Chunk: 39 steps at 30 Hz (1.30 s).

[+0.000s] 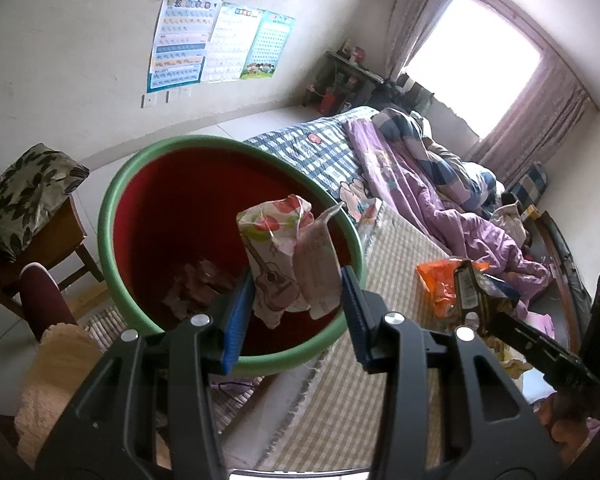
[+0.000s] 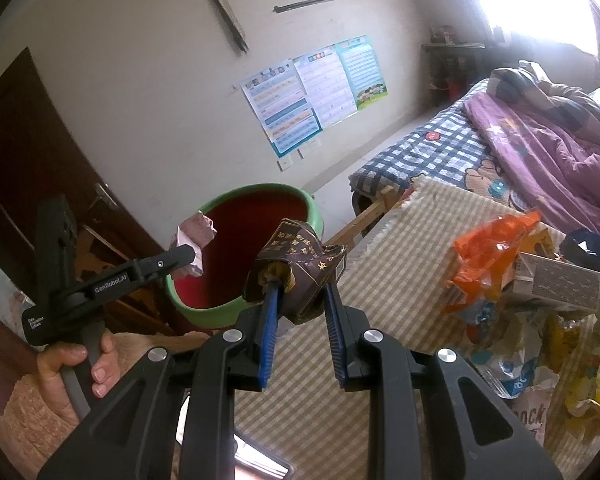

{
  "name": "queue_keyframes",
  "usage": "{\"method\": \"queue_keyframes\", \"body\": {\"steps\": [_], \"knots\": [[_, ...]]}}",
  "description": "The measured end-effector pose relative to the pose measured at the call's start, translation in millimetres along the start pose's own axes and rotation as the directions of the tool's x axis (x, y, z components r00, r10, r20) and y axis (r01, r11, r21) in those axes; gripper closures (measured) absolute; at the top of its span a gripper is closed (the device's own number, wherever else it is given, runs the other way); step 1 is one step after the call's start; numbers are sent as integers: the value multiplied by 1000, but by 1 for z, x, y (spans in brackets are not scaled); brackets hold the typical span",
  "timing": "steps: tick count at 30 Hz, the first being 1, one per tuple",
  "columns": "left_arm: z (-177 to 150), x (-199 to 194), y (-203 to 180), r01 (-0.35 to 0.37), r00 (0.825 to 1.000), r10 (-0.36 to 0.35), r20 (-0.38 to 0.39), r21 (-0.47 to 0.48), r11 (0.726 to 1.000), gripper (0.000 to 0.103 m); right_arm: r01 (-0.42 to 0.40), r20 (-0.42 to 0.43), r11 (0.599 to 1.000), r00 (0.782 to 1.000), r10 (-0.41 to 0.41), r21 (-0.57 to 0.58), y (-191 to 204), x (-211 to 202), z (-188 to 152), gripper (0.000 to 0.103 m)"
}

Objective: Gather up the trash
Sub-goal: 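Carry both wrappers over the red bucket with both grippers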

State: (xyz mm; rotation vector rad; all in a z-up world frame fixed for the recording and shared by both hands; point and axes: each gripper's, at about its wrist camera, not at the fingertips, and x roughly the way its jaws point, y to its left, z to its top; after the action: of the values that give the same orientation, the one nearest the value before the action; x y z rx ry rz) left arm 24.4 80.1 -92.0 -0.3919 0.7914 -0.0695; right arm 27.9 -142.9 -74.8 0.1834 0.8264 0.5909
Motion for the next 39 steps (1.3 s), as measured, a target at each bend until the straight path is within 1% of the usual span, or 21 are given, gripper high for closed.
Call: {"method": "queue_keyframes", "body": {"steps": [8,19,39], "knots": [[5,-5,9,-25,999,26,33,-20,999,62,-30,-10,999,1000,30,-20,11,11,8,80],[8,-2,20,-63,997,64,43,-25,998,62,-74,-22,995,997,73,-74,33,31,22,80],[7,14,33,-71,997,71,3,-47,996,62,-104,-54,989,994,99,-106,45,63,34,80]]}}
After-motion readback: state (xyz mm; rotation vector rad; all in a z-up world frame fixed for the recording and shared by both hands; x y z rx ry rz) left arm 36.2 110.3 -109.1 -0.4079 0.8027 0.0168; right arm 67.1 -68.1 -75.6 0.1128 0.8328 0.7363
